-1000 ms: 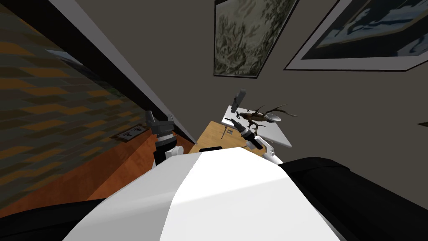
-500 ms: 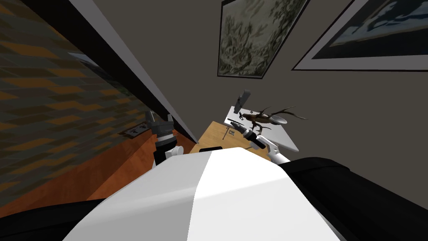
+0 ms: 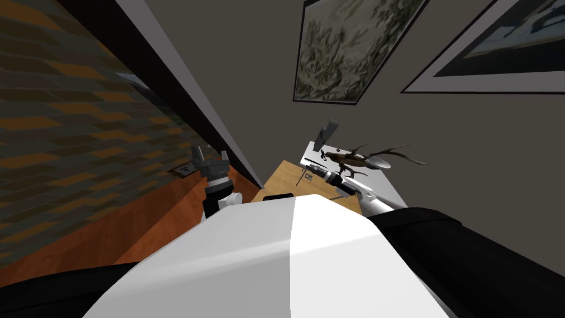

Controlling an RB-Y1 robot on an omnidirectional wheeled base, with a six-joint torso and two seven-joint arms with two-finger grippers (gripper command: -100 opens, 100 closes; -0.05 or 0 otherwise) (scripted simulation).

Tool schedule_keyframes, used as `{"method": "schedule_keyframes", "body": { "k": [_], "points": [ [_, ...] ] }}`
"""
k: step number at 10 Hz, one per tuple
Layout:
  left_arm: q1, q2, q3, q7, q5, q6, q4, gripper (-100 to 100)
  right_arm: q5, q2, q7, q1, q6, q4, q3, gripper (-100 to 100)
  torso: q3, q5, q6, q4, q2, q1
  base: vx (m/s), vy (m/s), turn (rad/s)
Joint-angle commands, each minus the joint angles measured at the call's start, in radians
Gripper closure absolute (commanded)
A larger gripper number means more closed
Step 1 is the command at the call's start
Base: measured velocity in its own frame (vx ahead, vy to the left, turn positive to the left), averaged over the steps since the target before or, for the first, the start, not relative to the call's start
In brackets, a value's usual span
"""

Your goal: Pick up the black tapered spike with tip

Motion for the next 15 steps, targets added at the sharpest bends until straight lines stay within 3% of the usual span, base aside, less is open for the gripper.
{"method": "schedule_keyframes", "body": {
  "k": [1,2,3,4,12,14,15],
  "points": [
    [0.000,0.000,0.000,0.000,0.000,0.000,0.000,0,0.003,-0.033,0.000,-0.002,-0.005,0.014,0.001,-100,0.000,0.000,0.000,0.000,0.000,0.000,0.014,0.012,0.005],
    [0.000,0.000,0.000,0.000,0.000,0.000,0.000,0,0.026,-0.070,0.004,-0.002,-0.009,0.059,0.016,-100,0.001,0.000,0.000,0.000,0.001,-0.001,0.037,0.034,0.178],
    [0.000,0.000,0.000,0.000,0.000,0.000,0.000,0,0.026,-0.096,0.004,-0.002,-0.009,0.060,0.016,-100,0.000,0.000,-0.001,0.000,0.000,0.000,0.038,0.030,0.091],
    [0.000,0.000,0.000,0.000,0.000,0.000,0.000,0,0.050,-0.127,0.008,-0.002,-0.013,0.100,0.030,-100,0.000,0.000,0.000,0.000,0.000,0.000,0.046,0.049,0.171],
    [0.000,0.000,0.000,0.000,0.000,0.000,0.000,0,0.147,-0.370,0.019,0.009,-0.036,0.261,0.096,-100,-0.001,0.000,0.000,0.000,-0.001,-0.001,0.049,0.025,0.129],
    [0.000,0.000,0.000,0.000,0.000,0.000,0.000,0,0.171,-0.419,0.021,0.015,-0.043,0.309,0.116,-100,-0.001,0.000,0.001,0.000,-0.001,-0.001,0.065,0.021,0.121],
    [0.000,0.000,0.000,0.000,0.000,0.000,0.000,0,0.171,-0.429,0.021,0.015,-0.043,0.309,0.116,-100,-0.001,0.000,0.000,-0.001,-0.002,0.000,0.063,0.015,0.090]
  ]
}}
